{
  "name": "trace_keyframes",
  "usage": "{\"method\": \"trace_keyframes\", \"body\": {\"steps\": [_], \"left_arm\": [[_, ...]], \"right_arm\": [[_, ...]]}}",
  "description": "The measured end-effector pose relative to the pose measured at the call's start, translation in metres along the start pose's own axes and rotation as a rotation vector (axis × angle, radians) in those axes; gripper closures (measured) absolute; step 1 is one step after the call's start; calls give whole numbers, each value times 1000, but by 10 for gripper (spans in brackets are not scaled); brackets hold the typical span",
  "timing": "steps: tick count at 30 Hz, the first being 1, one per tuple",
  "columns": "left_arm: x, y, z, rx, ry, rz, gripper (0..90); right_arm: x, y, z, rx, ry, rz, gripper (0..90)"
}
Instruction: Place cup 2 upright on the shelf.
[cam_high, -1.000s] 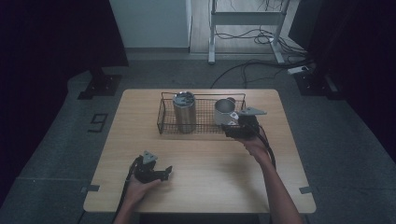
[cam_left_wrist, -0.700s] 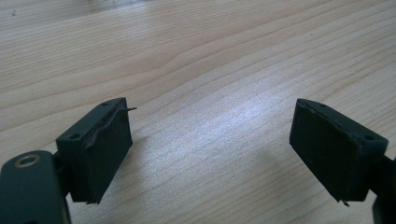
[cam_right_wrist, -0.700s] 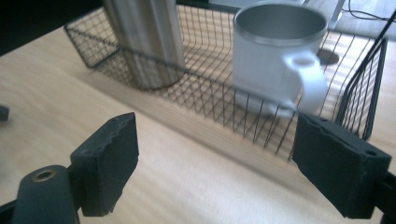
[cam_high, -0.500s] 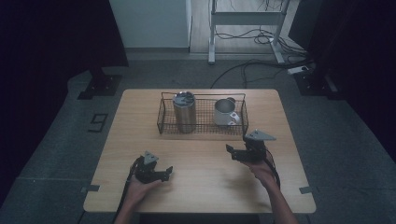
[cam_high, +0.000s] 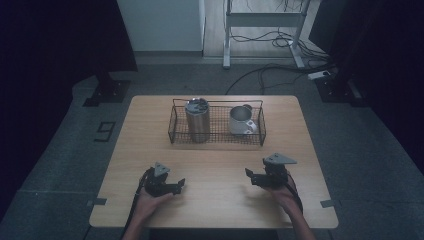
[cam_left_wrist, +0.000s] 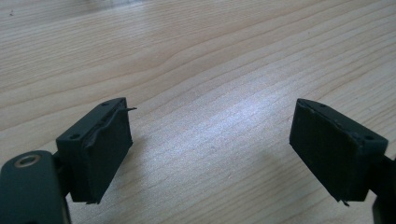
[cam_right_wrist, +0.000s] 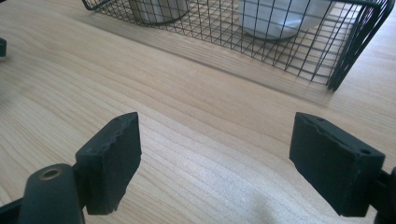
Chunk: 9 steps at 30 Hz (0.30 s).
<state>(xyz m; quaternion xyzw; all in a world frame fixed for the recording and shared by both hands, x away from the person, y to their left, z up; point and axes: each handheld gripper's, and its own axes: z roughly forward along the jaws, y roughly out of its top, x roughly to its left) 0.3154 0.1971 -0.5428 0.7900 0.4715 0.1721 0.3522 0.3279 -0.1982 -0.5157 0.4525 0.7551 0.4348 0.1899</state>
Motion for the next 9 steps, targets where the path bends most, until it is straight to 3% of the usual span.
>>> {"method": "trace_keyframes", "body": {"steps": [9], "left_arm": [[-1,0,0,-1,-1,3,130]], "right_arm": [[-1,-3,0,-2,-8,-1,164]]}}
